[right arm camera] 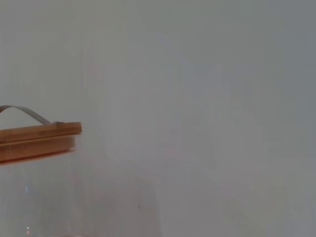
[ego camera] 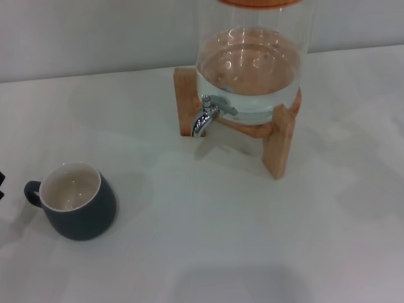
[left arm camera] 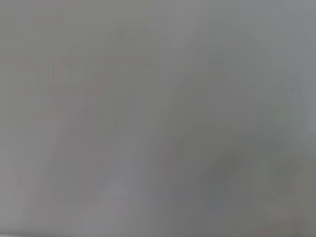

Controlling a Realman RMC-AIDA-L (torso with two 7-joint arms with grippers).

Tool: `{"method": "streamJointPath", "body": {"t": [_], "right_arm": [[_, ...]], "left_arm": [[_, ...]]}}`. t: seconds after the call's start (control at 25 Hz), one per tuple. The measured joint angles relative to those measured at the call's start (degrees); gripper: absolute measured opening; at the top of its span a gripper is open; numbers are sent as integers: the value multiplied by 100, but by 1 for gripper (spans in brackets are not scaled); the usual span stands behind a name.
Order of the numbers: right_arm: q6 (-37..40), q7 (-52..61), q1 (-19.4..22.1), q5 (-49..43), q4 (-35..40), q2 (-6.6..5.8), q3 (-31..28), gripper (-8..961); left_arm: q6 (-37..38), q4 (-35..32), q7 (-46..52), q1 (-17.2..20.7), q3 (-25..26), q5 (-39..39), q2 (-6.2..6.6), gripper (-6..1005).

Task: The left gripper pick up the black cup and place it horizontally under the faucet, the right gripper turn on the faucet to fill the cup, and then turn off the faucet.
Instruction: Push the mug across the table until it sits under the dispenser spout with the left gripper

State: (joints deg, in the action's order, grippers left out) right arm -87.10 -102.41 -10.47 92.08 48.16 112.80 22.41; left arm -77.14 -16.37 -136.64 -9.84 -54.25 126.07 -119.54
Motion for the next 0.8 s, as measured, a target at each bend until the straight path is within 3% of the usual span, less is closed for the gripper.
{"method": "streamJointPath", "body": {"t": [0.4,0.8], "right_arm": [[0,64,-7,0,4,-22,1,604],[0,64,-16,-9,0,-22,1,604]], "left_arm": [[-130,409,-334,9,4,81,7,833],[342,549,-462,-22,-20,134,18,827]]}}
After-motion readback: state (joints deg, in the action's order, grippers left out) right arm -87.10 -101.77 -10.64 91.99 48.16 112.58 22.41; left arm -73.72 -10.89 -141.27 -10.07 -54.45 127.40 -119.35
